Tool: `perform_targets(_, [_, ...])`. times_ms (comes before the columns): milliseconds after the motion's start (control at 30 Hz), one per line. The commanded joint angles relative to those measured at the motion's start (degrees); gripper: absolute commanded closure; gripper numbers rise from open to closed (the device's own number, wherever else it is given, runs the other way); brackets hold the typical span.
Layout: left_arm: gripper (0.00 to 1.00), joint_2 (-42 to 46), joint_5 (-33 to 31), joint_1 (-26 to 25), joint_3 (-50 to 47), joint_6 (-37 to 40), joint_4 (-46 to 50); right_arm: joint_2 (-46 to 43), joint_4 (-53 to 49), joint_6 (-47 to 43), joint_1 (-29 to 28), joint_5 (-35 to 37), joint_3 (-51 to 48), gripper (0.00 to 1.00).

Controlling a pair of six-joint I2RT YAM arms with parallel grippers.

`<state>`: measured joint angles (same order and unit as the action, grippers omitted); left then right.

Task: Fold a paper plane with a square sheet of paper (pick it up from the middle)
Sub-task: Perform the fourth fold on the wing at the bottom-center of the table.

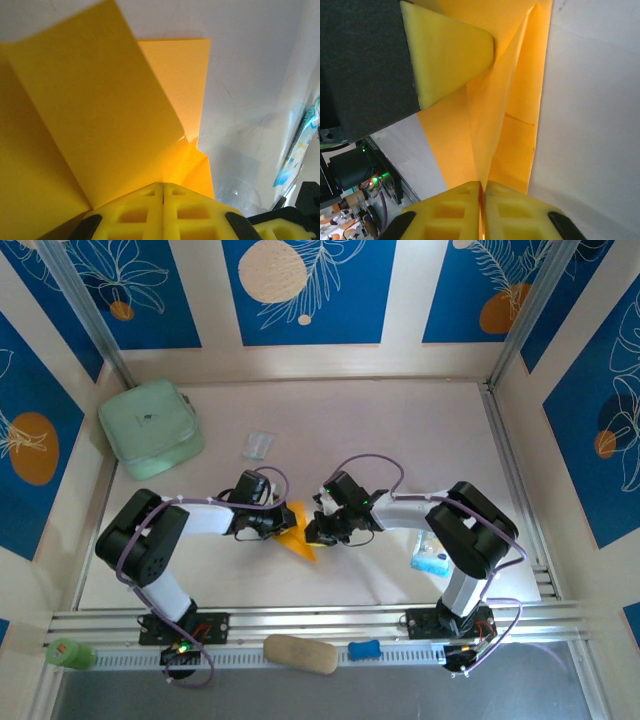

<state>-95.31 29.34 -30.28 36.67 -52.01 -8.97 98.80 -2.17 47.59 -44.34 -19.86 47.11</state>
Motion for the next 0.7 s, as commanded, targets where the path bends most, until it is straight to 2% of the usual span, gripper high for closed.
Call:
perform_targets(0, [0.95,0.04,-0.65,-0.3,-0.63,0.57,-0.07,0.1,0.59,0.35,-0.26,-3.68,-2.41,0.93])
perform_targets(233, [0.95,-0.43,-0.71,-0.3,-1.06,-0.02,-0.62,1.89,2.08,1.18,-2.1,-5.2,-5.01,0.91])
perform_targets(600, [0.95,-0.41,-0.75,-0.3,-0.89,0.07,-0.26,-0.85,-2.18,0.66,-2.42,-2.09,-4.5,0.89])
perform_targets(667, [0.95,-0.34,-0.82,-0.3,-0.91,0.07,-0.34,-0.89,-2.49,0.51,-2.42,-1.86,-4.41,0.86])
